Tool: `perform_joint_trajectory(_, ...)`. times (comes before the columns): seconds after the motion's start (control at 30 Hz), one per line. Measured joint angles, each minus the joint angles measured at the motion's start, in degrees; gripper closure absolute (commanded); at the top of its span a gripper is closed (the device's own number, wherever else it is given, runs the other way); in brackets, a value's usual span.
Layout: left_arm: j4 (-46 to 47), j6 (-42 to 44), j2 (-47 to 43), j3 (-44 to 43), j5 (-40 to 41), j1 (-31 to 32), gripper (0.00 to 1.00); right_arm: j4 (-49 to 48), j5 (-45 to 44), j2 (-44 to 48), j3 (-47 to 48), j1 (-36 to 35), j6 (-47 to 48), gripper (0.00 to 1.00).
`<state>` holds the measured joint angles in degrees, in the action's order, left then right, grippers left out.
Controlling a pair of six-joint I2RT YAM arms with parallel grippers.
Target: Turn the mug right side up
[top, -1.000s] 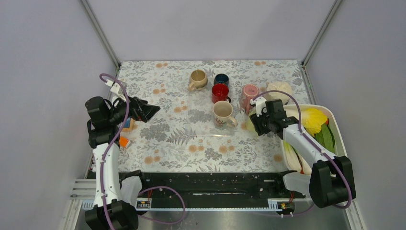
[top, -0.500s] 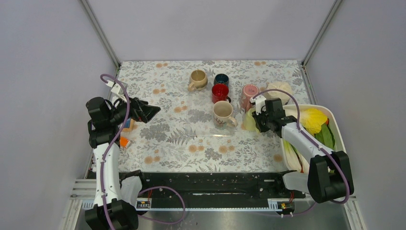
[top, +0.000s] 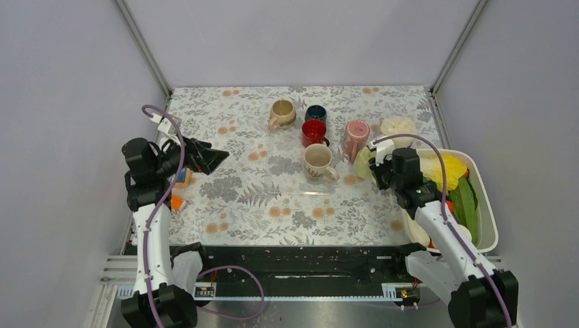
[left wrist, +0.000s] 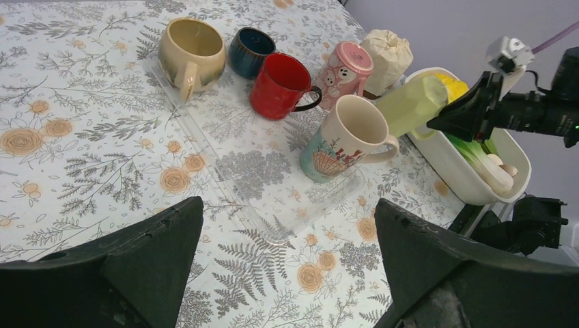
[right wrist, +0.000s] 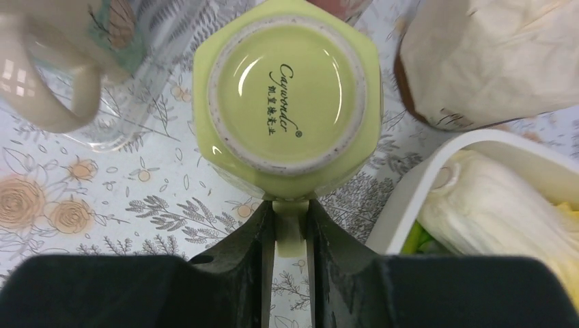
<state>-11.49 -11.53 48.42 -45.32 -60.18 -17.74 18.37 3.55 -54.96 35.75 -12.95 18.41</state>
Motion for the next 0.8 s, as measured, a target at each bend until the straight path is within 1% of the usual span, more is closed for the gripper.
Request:
perform_joint_trajectory(0.1,1.8,-1.2,-0.1,0.0,-0.6,0.0,0.01,1.0,0.2,5.3,1.0,0.0,-0.1,1.00)
perform_joint_trajectory(0.2,2.6,-2.2,0.1,-0.6,-1.1,1.2,0.01,2.7,0.7,8.8,4.0,0.0,-0.9,1.00)
perform_joint_trajectory(0.3,2.8,-3.0,0.9,-3.0,-1.2,4.3,0.01,4.1,1.9,11.0,8.2,0.0,-2.6,1.00)
perform_joint_trajectory(0.4,5.9,-4.8,2.3,-5.6,-1.1,8.8,0.01,5.1,4.0,11.6,13.4,0.0,-5.4,1.00)
perform_joint_trajectory(0.53,13.4,-9.5,4.8,-7.0,-0.5,16.0,0.01,4.6,8.0,10.6,21.0,0.0,-10.6,1.00)
perform_joint_trajectory(0.67,21.3,-15.6,9.0,-7.3,1.1,22.0,0.02,0.5,13.3,6.9,26.3,0.0,-18.2,1.00)
perform_joint_trajectory(0.73,26.6,-19.8,11.7,-7.1,1.9,24.5,0.02,-1.7,15.3,4.9,27.3,0.0,-21.1,1.00)
perform_joint_trajectory(0.8,33.8,-25.1,14.4,-6.5,2.4,26.4,0.02,-4.9,17.8,1.9,27.8,0.0,-25.1,1.00)
